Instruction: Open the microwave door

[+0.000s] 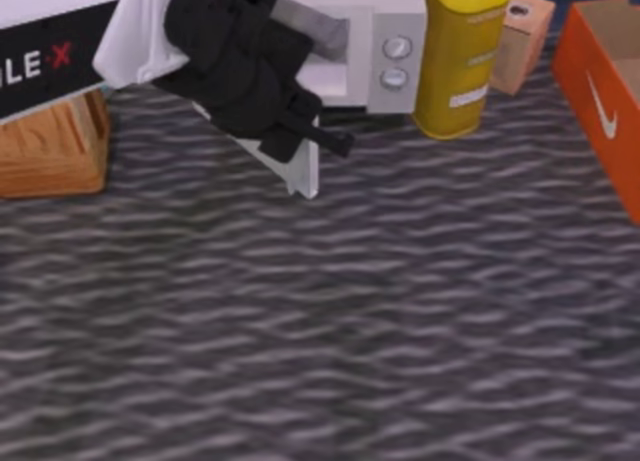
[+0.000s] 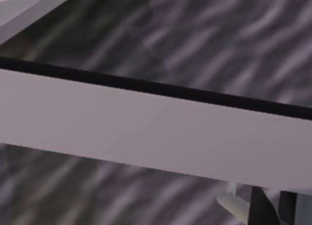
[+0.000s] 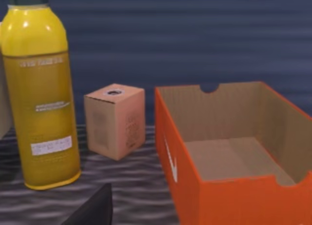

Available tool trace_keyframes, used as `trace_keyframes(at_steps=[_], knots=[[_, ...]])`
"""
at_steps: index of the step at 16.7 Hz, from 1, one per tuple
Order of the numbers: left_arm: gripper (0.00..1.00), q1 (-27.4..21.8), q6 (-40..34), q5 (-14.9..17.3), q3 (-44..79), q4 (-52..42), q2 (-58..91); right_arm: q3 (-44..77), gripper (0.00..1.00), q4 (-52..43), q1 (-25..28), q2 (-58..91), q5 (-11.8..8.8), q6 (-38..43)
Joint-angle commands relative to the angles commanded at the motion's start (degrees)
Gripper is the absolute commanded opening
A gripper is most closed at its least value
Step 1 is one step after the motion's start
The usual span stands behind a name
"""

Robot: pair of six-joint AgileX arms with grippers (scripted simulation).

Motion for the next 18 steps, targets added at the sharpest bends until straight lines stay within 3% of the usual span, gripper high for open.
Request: trace_keyframes(at_steps=[12, 18], knots=[[0.00, 0.00, 0.00, 0.00, 0.00, 0.00, 0.00, 0.00, 1.00, 0.00, 0.00, 0.00, 0.00, 0.00], [0.00, 1.54, 4.58, 2.71, -2.32, -0.05, -1.67, 0.00, 1.00, 0.00, 0.00, 0.00, 0.00, 0.00]])
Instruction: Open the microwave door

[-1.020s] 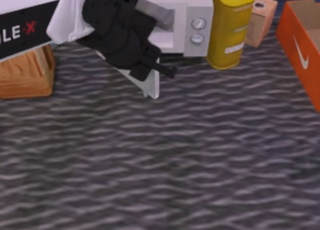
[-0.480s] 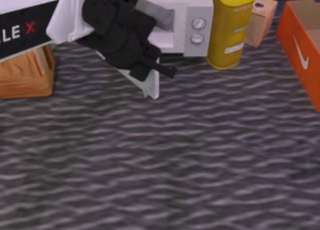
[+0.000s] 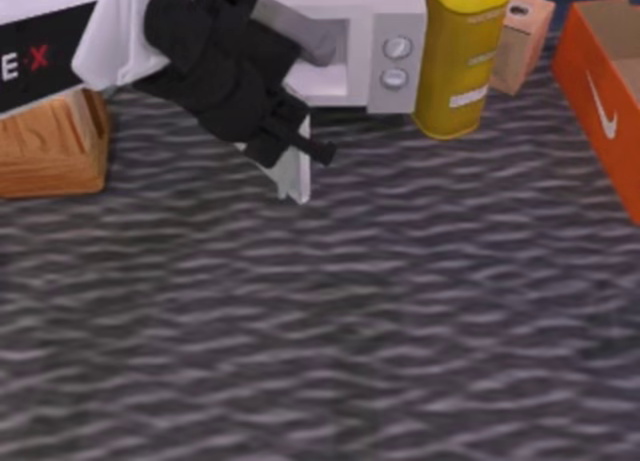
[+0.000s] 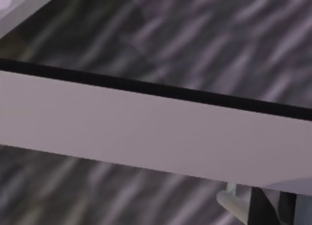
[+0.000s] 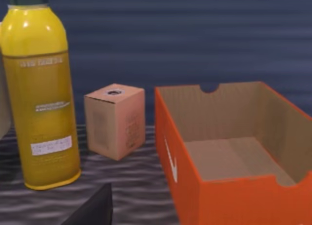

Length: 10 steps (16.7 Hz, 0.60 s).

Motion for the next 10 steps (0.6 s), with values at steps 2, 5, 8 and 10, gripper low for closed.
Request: trace_keyframes(at_steps=[2, 5, 8, 10], knots=[[0.00, 1.06, 2.87, 1.52, -1.20, -0.06, -1.07, 0.00, 1.00, 0.00, 0.00, 0.00, 0.00, 0.00], [0.00, 1.75, 4.71, 2.55, -1.97, -0.12, -1.73, 0.00, 1.00, 0.00, 0.00, 0.00, 0.00, 0.00], [0.00, 1.75, 4.71, 2.55, -1.97, -0.12, -1.73, 0.00, 1.00, 0.00, 0.00, 0.00, 0.00, 0.00], [0.00, 1.75, 4.71, 2.55, -1.97, -0.12, -1.73, 0.00, 1.00, 0.00, 0.00, 0.00, 0.00, 0.00]])
